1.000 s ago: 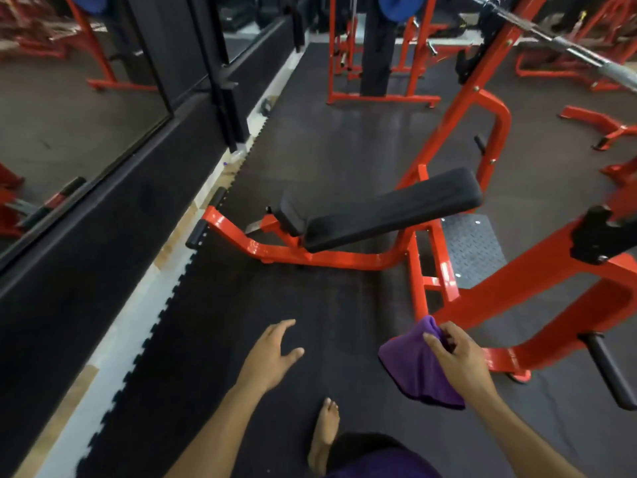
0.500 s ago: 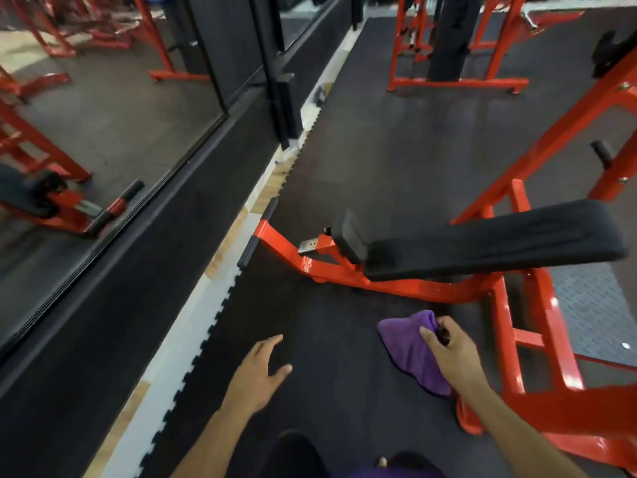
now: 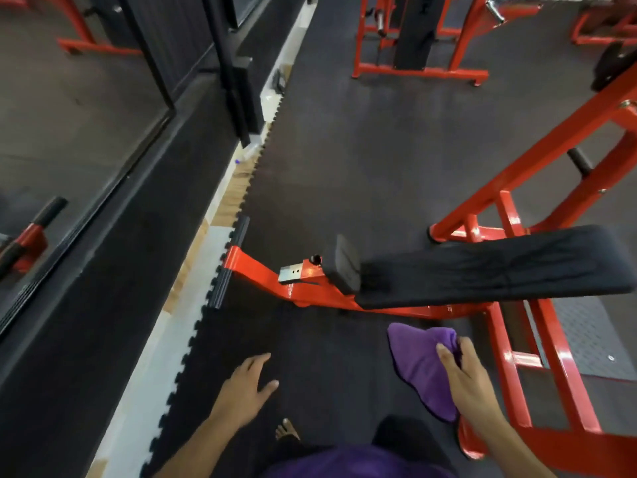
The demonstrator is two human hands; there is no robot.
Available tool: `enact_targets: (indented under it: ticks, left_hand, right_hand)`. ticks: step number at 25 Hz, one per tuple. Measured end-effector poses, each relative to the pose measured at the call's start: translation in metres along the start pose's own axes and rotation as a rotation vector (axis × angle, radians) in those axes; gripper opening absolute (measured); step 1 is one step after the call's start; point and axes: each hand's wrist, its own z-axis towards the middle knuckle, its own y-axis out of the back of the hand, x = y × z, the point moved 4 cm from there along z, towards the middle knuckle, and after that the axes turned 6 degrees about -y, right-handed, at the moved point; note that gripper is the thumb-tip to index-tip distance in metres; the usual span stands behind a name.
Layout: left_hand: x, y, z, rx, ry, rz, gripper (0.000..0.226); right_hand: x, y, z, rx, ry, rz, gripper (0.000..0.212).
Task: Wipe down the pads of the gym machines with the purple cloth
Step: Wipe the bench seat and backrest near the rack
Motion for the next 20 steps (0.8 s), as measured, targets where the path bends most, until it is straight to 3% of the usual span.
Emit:
enact_targets:
  ticks: [5,11,14,16,20]
  left_hand:
    - [-0.013,0.054,0.129,-0.07,-0.04,0.123,0.061]
    - [-0.041,0.059,0.267,0.019,-0.014,0.149,0.061]
    - [-0.045,0.053,0.347,0.023,-0.008,0.084,0.062]
    - [-0.037,0.035,0.399,0.047,-0.033,0.029,0.061]
    - [0.015,-0.025,0.507,0.119,-0.009,-0.083,0.06]
  right_hand:
    - [0.048,-0.017,0.05,-0.067,-0.044,0.055,0.018]
    - [0.083,-0.06,0.169,-0.017,-0.002,-0.005,0.013]
    - [0.105,-0.114,0.25,0.104,0.146,-0.138,0.007]
    - [0.119,-0.159,0.309,0.096,0.277,-0.223,0.013]
    - [0.118,-0.302,0.42,0.129,0.502,-0.369,0.016]
